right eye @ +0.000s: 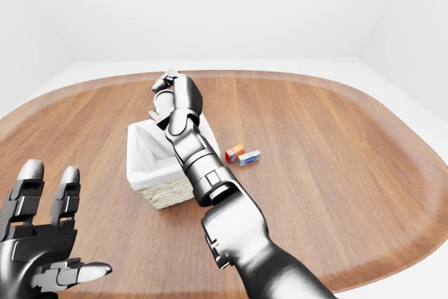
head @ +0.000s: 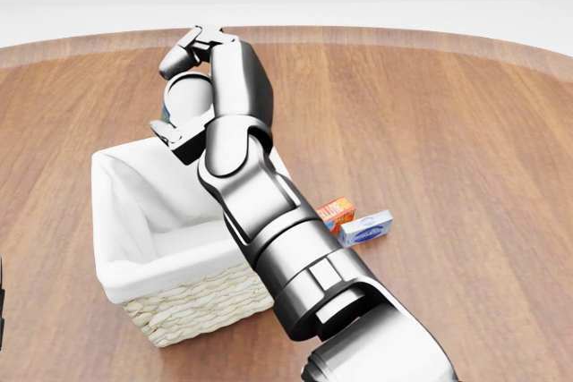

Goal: Pick up the alphabet soup and put it in the basket.

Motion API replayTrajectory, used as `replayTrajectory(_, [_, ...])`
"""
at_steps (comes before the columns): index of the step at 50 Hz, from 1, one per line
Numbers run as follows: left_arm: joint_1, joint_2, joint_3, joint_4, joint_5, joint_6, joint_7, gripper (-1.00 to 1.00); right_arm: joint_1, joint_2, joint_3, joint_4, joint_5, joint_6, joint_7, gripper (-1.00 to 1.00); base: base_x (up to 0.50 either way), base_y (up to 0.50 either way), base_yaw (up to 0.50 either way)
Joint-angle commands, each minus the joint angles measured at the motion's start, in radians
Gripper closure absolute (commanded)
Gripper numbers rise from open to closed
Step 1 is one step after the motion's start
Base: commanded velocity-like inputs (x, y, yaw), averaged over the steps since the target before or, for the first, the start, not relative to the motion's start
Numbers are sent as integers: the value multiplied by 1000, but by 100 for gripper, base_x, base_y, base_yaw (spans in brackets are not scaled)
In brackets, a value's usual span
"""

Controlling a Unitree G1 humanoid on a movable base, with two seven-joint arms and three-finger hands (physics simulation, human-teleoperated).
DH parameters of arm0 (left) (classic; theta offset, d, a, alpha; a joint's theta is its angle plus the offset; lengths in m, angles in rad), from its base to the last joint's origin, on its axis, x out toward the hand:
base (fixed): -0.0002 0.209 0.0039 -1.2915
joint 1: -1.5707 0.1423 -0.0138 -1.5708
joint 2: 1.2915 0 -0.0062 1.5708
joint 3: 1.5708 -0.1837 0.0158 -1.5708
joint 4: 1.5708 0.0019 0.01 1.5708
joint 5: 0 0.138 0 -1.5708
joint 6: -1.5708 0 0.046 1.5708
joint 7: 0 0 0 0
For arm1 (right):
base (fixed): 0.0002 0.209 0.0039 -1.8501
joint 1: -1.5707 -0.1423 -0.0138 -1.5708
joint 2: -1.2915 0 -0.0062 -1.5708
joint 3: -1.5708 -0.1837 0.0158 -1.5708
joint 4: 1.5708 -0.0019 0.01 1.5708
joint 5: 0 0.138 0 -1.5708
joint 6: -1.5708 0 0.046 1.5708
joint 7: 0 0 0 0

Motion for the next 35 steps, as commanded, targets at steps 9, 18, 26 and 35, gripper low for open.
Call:
replayTrajectory(9, [-5, -37, 51, -10, -30, 0, -56, -100, -30, 63, 36, 67, -170, 0, 0, 100, 0, 0, 0])
replayTrajectory(18, [2, -58, 83, -33, -56, 0, -84, -100, -54, 76, 29, 140, -208, 0, 0, 100, 0, 0, 0])
replayTrajectory(26, [-10, -74, 106, -39, -59, 0, -104, -100, -74, 79, 20, 188, -238, 0, 0, 100, 0, 0, 0])
replayTrajectory(35, [-19, -90, 134, -46, -71, 0, -125, -100, -88, 61, -3, 238, -251, 0, 0, 100, 0, 0, 0])
